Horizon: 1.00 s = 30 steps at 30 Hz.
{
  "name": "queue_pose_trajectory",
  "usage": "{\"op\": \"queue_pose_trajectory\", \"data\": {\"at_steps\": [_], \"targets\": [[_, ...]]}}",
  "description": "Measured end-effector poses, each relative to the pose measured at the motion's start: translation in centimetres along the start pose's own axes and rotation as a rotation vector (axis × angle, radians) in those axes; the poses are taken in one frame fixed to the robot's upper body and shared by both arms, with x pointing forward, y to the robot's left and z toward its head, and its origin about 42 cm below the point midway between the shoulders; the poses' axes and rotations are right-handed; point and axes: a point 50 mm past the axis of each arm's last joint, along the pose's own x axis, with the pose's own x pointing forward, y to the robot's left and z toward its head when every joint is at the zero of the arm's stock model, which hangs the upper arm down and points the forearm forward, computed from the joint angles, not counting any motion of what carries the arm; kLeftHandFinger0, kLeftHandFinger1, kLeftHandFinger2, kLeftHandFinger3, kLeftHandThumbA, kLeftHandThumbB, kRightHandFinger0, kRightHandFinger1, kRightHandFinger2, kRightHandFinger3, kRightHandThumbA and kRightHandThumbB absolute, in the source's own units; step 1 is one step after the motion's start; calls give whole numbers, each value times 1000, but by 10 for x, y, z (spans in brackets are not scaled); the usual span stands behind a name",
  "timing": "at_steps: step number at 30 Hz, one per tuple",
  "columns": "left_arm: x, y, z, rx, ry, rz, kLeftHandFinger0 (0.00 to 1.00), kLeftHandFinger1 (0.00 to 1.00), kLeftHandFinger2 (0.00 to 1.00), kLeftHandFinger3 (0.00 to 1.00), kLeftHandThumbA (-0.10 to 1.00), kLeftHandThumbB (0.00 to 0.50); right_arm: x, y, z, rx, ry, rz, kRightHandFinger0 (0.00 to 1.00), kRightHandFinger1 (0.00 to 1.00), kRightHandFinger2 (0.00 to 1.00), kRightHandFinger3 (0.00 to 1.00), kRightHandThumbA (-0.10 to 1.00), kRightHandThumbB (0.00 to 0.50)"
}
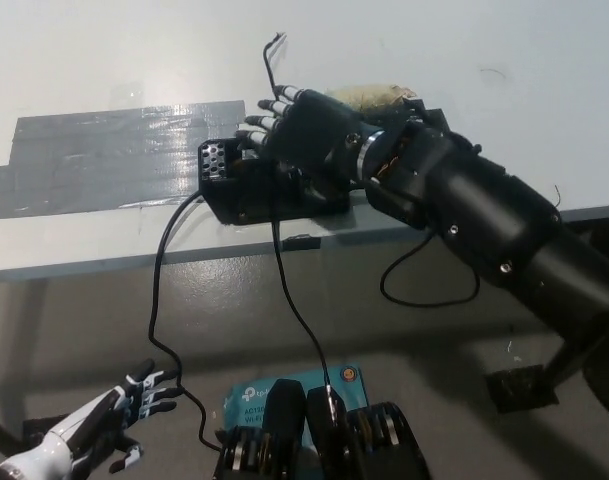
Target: The robot uses its right hand to grab and lift the soldering gun kept on the middle of the table and puts it in its base
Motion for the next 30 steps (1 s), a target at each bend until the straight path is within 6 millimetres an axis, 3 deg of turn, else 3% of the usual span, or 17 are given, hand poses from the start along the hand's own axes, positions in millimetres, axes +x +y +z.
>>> {"op": "queue_pose_trajectory", "data": {"at_steps": [4, 5, 7, 8, 9, 11, 13, 18, 26, 30], "targets": [[-2, -1, -4, -5, 9, 0, 1000, 1000, 1000, 1000, 1000, 293, -23, -7, 4, 17, -9, -64, 1000, 1000, 1000, 1000, 692, 500], [-2, -2, -5, -7, 12, -1, 1000, 1000, 1000, 1000, 1000, 302, -30, -9, 4, 22, -7, -78, 1000, 1000, 1000, 1000, 587, 500], [-4, -3, -8, -11, 18, -1, 1000, 1000, 1000, 1000, 1000, 302, -45, -8, 4, 35, -3, -104, 1000, 1000, 1000, 1000, 565, 500], [-4, -3, -9, -13, 21, -1, 1000, 1000, 1000, 1000, 1000, 319, -51, -7, 5, 42, 0, -114, 1000, 1000, 1000, 1000, 495, 500], [-5, -3, -10, -14, 23, -1, 1000, 1000, 1000, 1000, 1000, 295, -59, -6, 5, 51, 5, -124, 1000, 1000, 1000, 1000, 438, 500], [-5, -4, -11, -16, 26, -2, 1000, 1000, 1000, 1000, 1000, 260, -72, -1, 6, 69, 16, -135, 1000, 1000, 1000, 1000, 436, 500], [-5, -4, -12, -18, 29, -2, 1000, 1000, 1000, 1000, 1000, 258, -87, 9, 9, 92, 27, -138, 1000, 1000, 1000, 1000, 437, 500], [-6, -5, -15, -22, 34, -1, 1000, 1000, 1000, 1000, 1000, 267, -135, 43, 20, 187, 73, -136, 1000, 1000, 1000, 1000, 394, 489], [-14, -4, -25, -41, 53, 17, 1000, 1000, 1000, 1000, 1000, 236, -250, 122, 63, 557, 249, -125, 1000, 1000, 1000, 1000, 313, 308], [-18, -5, -30, -60, 58, 41, 973, 1000, 1000, 1000, 1000, 229, -292, 166, 78, 745, 364, -59, 1000, 1000, 1000, 1000, 336, 255]]}}
